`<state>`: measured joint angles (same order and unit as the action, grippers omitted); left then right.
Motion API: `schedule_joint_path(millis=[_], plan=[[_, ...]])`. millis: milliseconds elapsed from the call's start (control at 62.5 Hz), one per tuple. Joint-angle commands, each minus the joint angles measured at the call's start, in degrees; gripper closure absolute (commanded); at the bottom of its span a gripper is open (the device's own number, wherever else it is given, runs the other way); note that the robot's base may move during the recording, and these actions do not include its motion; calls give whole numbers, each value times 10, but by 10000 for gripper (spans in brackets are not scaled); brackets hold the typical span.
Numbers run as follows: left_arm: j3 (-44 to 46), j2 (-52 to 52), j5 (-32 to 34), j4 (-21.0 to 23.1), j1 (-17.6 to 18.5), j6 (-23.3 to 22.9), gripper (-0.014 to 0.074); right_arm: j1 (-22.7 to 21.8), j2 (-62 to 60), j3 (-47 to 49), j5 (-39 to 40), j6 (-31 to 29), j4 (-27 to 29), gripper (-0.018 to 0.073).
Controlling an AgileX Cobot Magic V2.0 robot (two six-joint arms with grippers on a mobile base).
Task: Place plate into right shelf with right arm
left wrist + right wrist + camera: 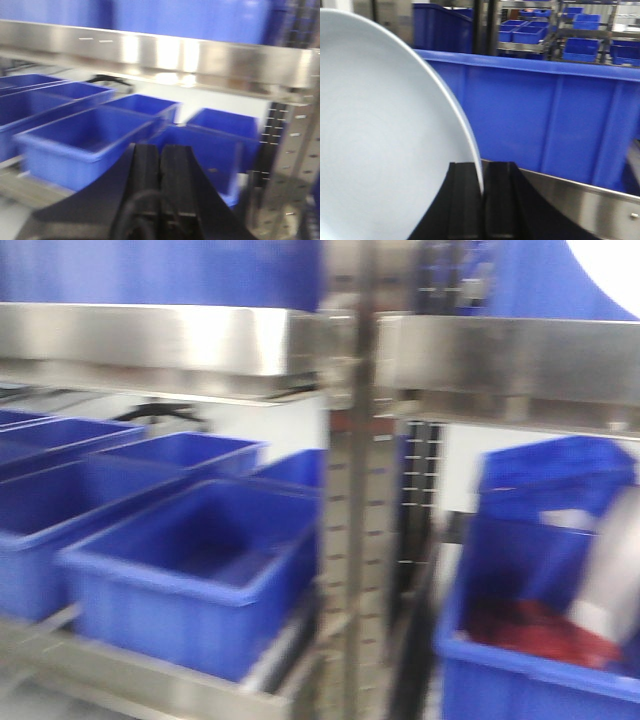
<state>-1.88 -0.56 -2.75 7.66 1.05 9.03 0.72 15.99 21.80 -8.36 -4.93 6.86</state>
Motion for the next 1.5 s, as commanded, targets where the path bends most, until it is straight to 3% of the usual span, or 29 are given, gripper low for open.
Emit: schedule_joint_path(millis=[0, 1487], plan=[[-6, -6, 52, 5, 1, -4, 724, -3, 4, 19, 58, -4, 5, 505], [-6, -6, 52, 5, 1, -4, 724, -3, 4, 19, 58, -4, 5, 505]])
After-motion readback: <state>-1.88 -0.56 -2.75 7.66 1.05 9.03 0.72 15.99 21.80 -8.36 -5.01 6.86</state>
